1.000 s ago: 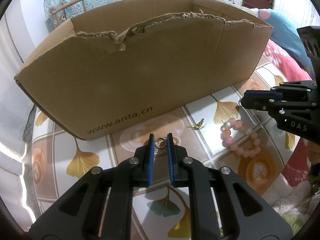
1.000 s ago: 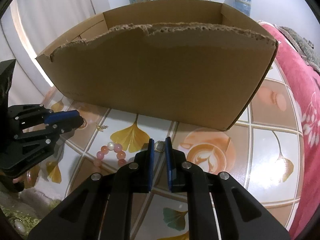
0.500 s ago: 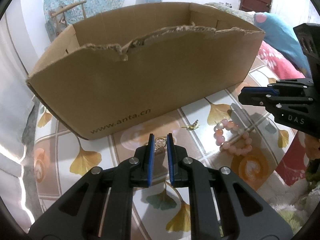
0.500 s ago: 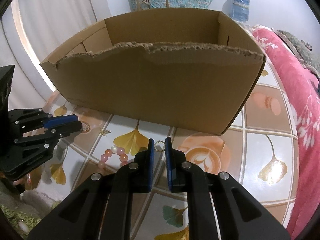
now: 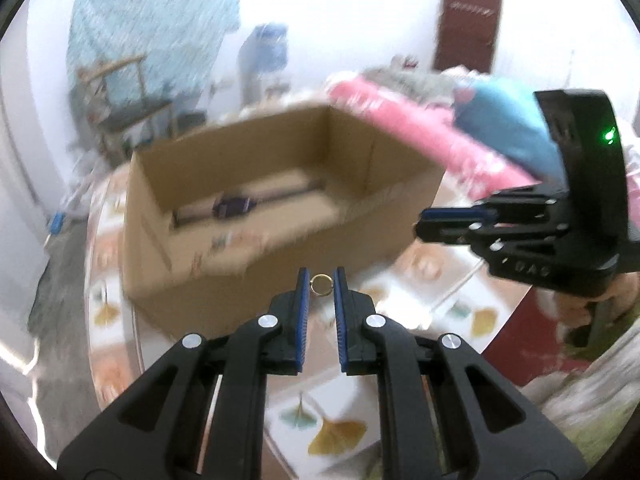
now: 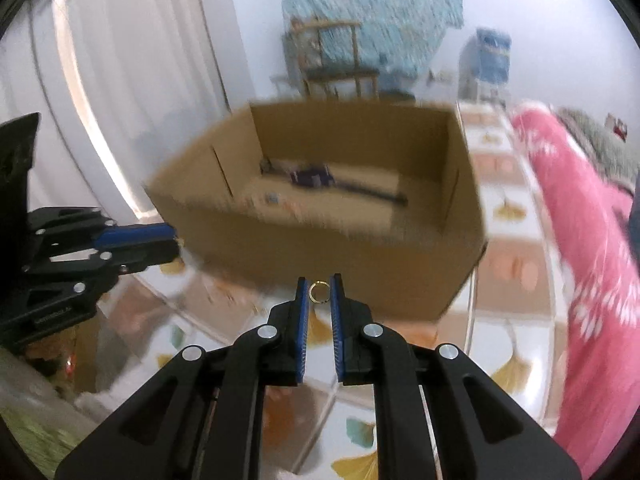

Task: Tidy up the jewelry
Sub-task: 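Carry the gold ring over the box with the left gripper, then open the left gripper to drop the gold ring into the box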

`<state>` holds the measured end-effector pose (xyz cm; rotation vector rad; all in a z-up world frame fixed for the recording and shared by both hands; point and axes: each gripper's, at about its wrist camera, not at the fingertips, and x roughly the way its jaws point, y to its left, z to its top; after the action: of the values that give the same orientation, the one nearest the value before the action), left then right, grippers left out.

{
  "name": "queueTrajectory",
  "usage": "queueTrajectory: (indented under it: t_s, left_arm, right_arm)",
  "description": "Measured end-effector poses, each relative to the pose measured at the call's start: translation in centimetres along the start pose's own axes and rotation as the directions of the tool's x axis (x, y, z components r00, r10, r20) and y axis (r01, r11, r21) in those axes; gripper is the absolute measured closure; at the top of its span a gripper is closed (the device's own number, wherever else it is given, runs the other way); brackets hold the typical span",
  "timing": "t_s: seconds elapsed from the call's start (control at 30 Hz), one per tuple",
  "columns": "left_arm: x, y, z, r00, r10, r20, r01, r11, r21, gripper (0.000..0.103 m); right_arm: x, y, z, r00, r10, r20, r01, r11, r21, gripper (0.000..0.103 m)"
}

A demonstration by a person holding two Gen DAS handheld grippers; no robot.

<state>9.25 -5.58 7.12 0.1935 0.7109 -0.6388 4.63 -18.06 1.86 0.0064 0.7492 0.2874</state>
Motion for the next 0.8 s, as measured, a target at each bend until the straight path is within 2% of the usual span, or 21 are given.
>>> queueTrajectory:
  t_s: [0.07, 0.17, 0.23, 0.3, 0.37, 0.4, 0.5, 0.57, 0.63, 0.8]
  left_arm:
    - [0.0, 0.1, 1.8, 0.999, -0.019, 0.038, 0.018, 1.0, 0.018, 0.092]
    - [2.2, 0.9, 4.8, 0.998, -0.041, 0.043, 0.041, 0.999, 0.009, 0.092]
    - [4.1, 1.6, 6.4, 0.999, -0.044, 0.012, 0.044, 0.999, -0.008, 0.092]
    - [6.8, 3.1, 8.1, 0.995, -0.091, -0.045, 0.088, 0.994, -0.066, 0.092]
    - [9.8, 4.5, 9.5, 0.983, -0.146, -0.108, 0.13, 0.982, -0.139, 0.092]
    - [11.0, 5.1, 10.0, 0.978, -0.155, -0.141, 0.131, 0.977, -0.167, 0.092]
    - [13.8, 6.5, 10.4, 0.962, -0.181, -0.204, 0.137, 0.967, -0.213, 0.092]
    - [15.2, 7.4, 10.5, 0.944, -0.221, -0.244, 0.156, 0.952, -0.262, 0.092]
    - [15.8, 8.0, 10.4, 0.934, -0.252, -0.253, 0.173, 0.939, -0.297, 0.092]
    - [16.8, 8.8, 10.2, 0.933, -0.244, -0.264, 0.152, 0.933, -0.327, 0.091]
  right_arm:
    - [-1.0, -0.3, 1.7, 0.999, 0.015, 0.049, -0.014, 1.0, -0.011, 0.092]
    - [-0.8, -1.4, 4.5, 0.996, 0.043, 0.078, -0.041, 0.999, -0.025, 0.092]
    - [0.2, -2.3, 6.3, 0.997, 0.057, 0.054, -0.056, 0.998, -0.024, 0.092]
    - [2.2, -3.5, 8.2, 0.995, 0.095, -0.006, -0.095, 0.995, -0.007, 0.092]
    - [4.6, -4.5, 9.7, 0.989, 0.129, -0.066, -0.127, 0.991, 0.033, 0.092]
    - [6.3, -5.3, 10.5, 0.979, 0.162, -0.123, -0.155, 0.986, 0.062, 0.092]
    - [9.1, -6.4, 11.7, 0.965, 0.17, -0.199, -0.153, 0.983, 0.098, 0.092]
    - [10.1, -6.6, 11.8, 0.962, 0.164, -0.219, -0.144, 0.984, 0.104, 0.092]
    - [11.1, -6.9, 12.1, 0.957, 0.163, -0.24, -0.139, 0.984, 0.115, 0.091]
    - [12.1, -7.7, 12.0, 0.958, 0.17, -0.232, -0.136, 0.978, 0.157, 0.09]
